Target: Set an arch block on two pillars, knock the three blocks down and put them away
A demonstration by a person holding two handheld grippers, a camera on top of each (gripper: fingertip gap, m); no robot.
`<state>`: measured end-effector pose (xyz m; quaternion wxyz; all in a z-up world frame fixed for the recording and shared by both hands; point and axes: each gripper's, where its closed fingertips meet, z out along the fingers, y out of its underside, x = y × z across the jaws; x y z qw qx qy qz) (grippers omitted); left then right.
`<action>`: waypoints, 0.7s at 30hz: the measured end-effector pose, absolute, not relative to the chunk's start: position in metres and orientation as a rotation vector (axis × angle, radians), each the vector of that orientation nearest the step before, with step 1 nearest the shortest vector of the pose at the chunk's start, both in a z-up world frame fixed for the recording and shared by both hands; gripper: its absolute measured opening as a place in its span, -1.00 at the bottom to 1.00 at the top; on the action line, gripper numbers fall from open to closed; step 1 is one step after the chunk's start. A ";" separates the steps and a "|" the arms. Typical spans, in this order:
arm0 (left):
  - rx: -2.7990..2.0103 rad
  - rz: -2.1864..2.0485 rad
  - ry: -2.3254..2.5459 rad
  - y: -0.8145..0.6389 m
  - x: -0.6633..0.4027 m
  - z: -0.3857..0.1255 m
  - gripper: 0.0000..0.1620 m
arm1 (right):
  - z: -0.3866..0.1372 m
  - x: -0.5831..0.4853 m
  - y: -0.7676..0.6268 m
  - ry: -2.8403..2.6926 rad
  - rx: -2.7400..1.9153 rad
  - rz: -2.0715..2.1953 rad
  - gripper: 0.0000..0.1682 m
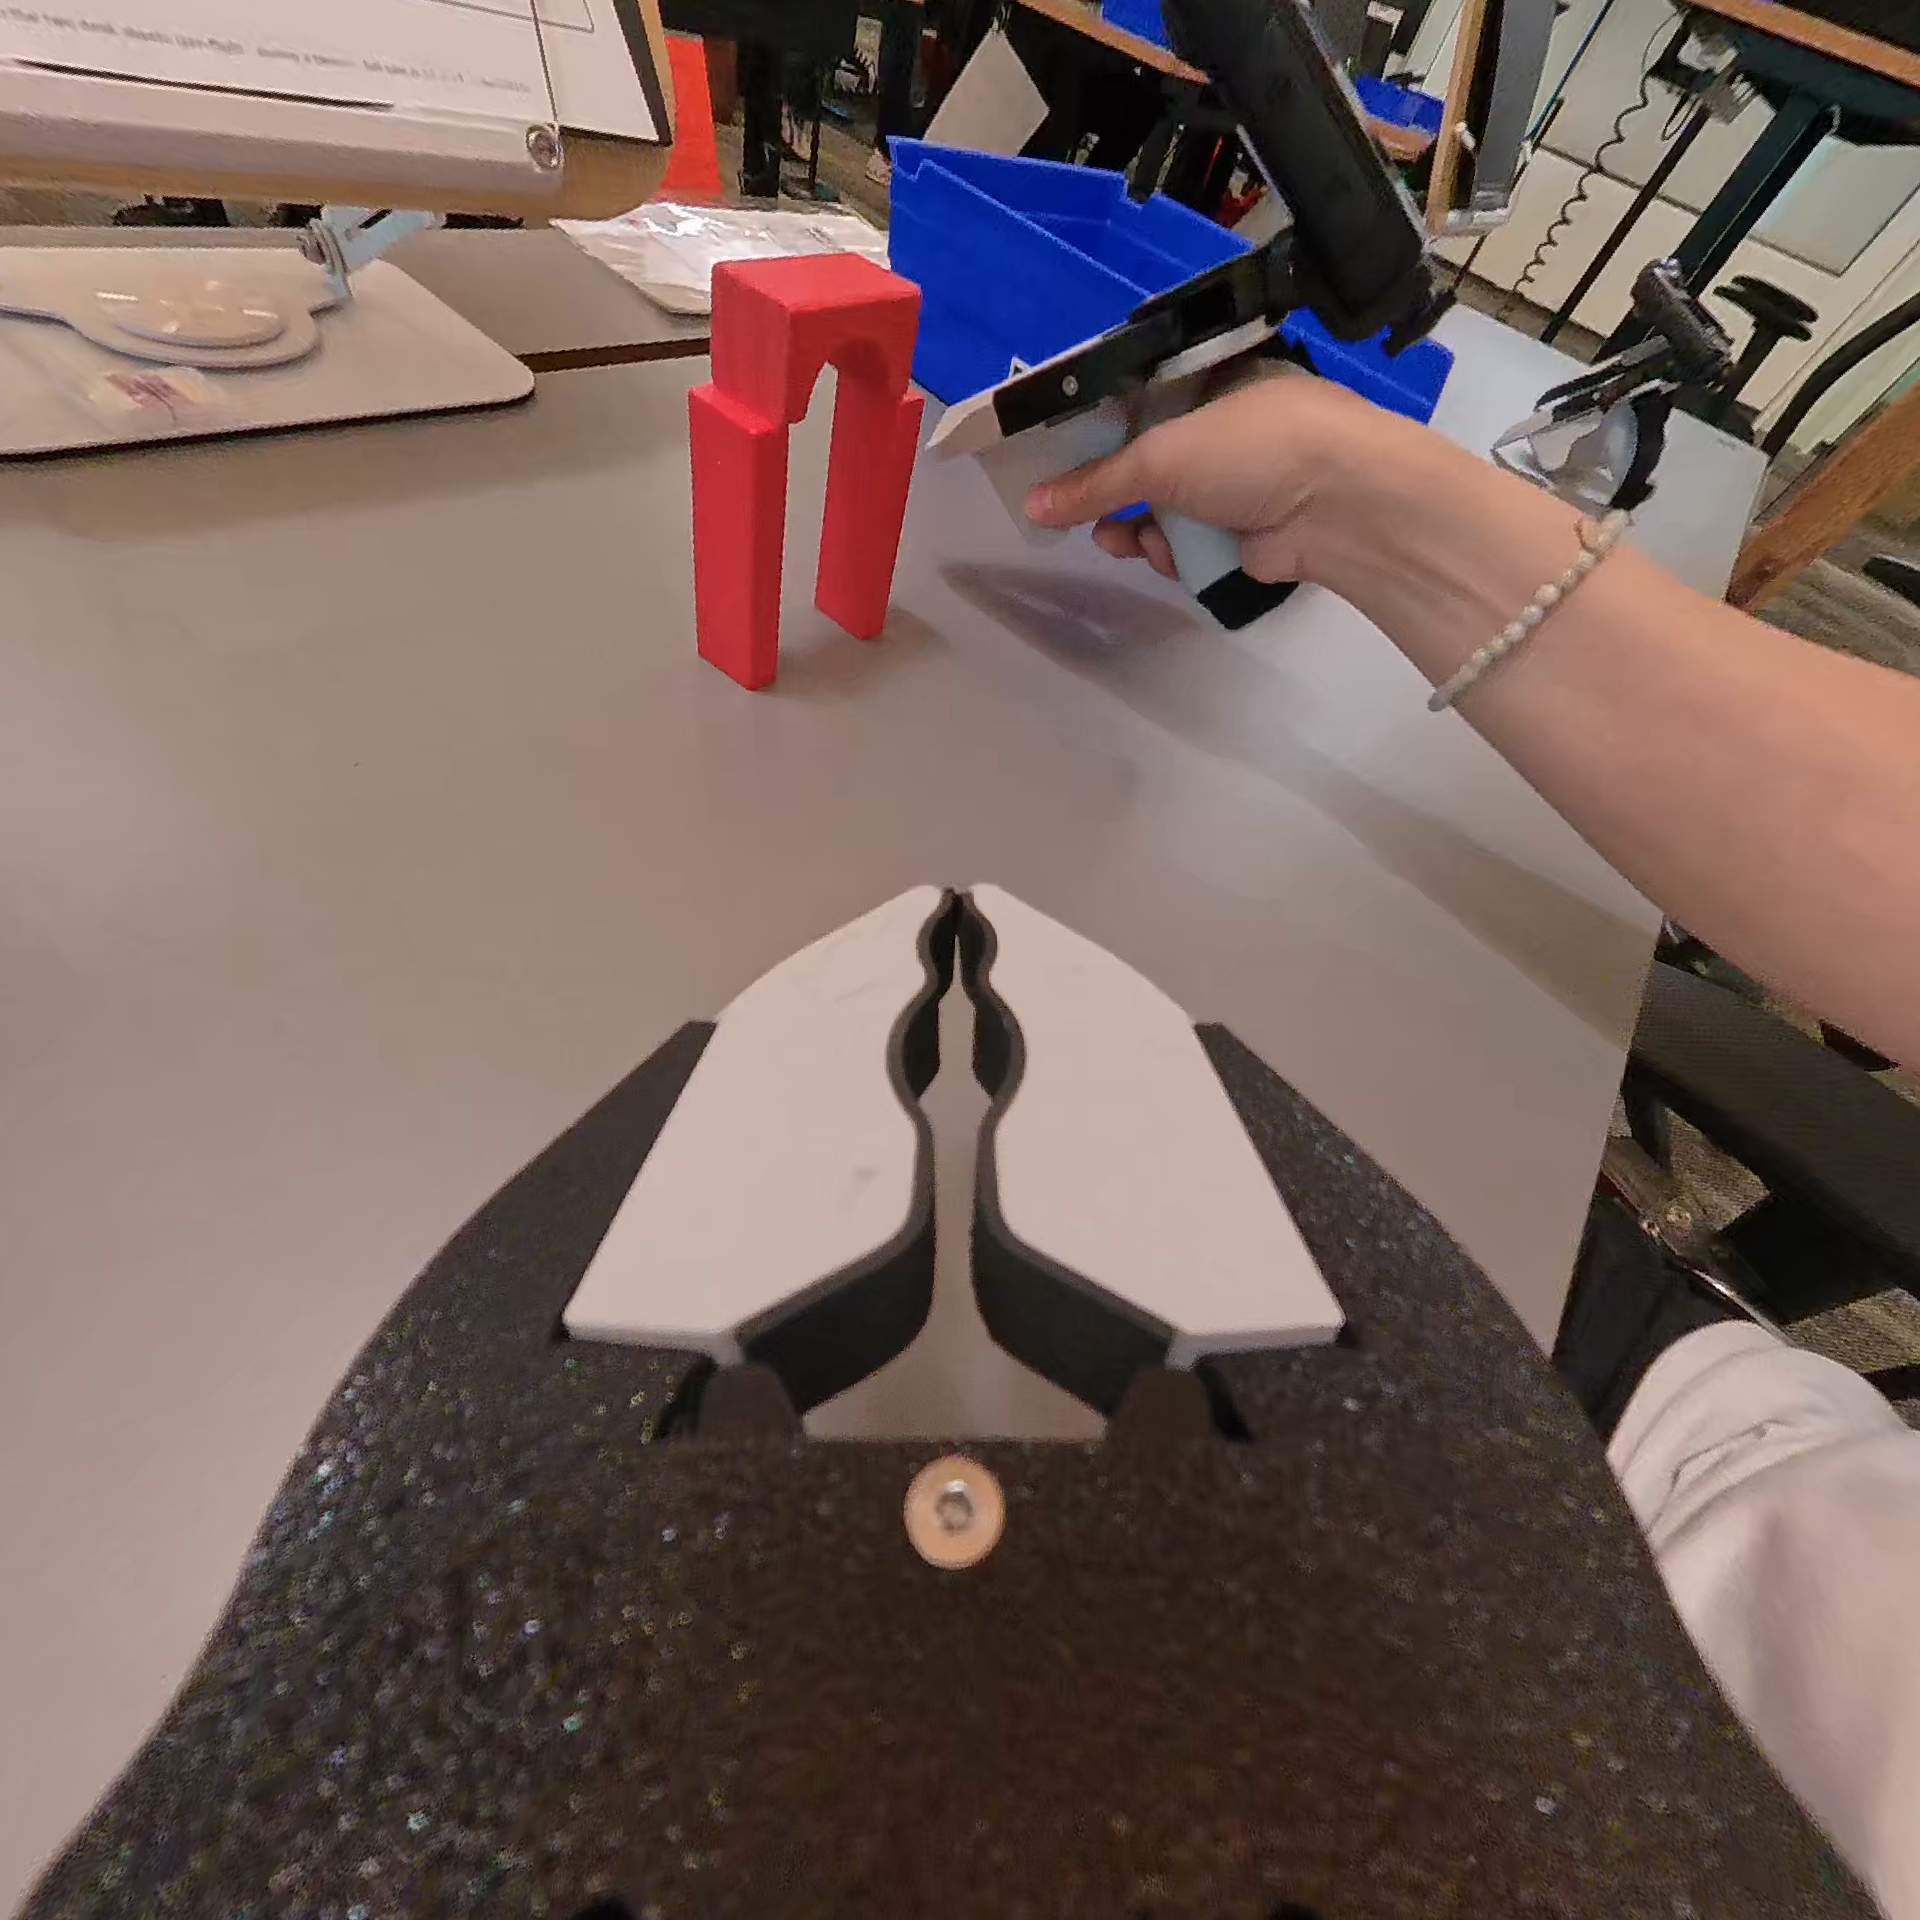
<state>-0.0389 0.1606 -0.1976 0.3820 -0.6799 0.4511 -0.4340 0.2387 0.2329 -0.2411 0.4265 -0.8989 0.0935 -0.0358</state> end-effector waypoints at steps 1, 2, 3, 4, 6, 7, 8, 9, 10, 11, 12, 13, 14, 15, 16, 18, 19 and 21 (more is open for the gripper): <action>-1.735 -1.099 1.154 0.161 -0.040 -0.198 -1.00 | -0.240 0.239 0.235 0.238 -2.248 -0.093 -1.00; -1.732 -1.092 1.154 0.161 -0.040 -0.198 -1.00 | -0.239 0.238 0.238 0.242 -2.245 -0.088 -1.00; -1.729 -1.086 1.154 0.162 -0.040 -0.198 -1.00 | -0.237 0.237 0.241 0.248 -2.239 -0.085 -1.00; -1.730 -1.079 1.154 0.162 -0.040 -0.198 -1.00 | -0.234 0.235 0.245 0.252 -2.230 -0.087 -1.00; -1.736 -1.070 1.164 0.162 -0.040 -0.199 -1.00 | -0.229 0.227 0.253 0.237 -2.225 -0.076 -1.00; -1.738 -1.072 1.173 0.161 -0.039 -0.200 -1.00 | -0.227 0.218 0.259 0.209 -2.226 -0.058 -1.00; -1.741 -1.076 1.182 0.160 -0.038 -0.200 -1.00 | -0.223 0.205 0.266 0.148 -2.218 -0.024 -1.00; -1.744 -1.077 1.190 0.158 -0.038 -0.201 -1.00 | -0.218 0.186 0.273 0.045 -2.199 0.029 -1.00; -1.746 -1.076 1.195 0.158 -0.037 -0.202 -1.00 | -0.213 0.164 0.276 -0.065 -2.185 0.090 -1.00; -1.746 -1.071 1.200 0.157 -0.037 -0.202 -1.00 | -0.210 0.150 0.276 -0.137 -2.189 0.114 -1.00; -1.746 -1.067 1.205 0.157 -0.037 -0.203 -1.00 | -0.208 0.142 0.275 -0.187 -2.190 0.104 -1.00; -1.748 -1.066 1.210 0.156 -0.037 -0.204 -1.00 | -0.205 0.135 0.274 -0.233 -2.183 0.094 -1.00; -1.754 -1.067 1.214 0.156 -0.037 -0.205 -1.00 | -0.202 0.132 0.272 -0.256 -2.177 0.088 -1.00; -1.757 -1.067 1.220 0.155 -0.037 -0.206 -1.00 | -0.199 0.131 0.270 -0.264 -2.175 0.085 -1.00; -1.759 -1.065 1.224 0.155 -0.037 -0.206 -1.00 | -0.198 0.131 0.268 -0.273 -2.179 0.087 -1.00; -1.760 -1.065 1.231 0.154 -0.037 -0.207 -1.00 | -0.198 0.136 0.262 -0.282 -2.195 0.067 -1.00; -1.758 -1.070 1.235 0.153 -0.037 -0.207 -1.00 | -0.199 0.140 0.259 -0.294 -2.205 0.049 -1.00; -1.755 -1.075 1.236 0.152 -0.036 -0.206 -1.00 | -0.202 0.148 0.251 -0.345 -2.233 0.003 -1.00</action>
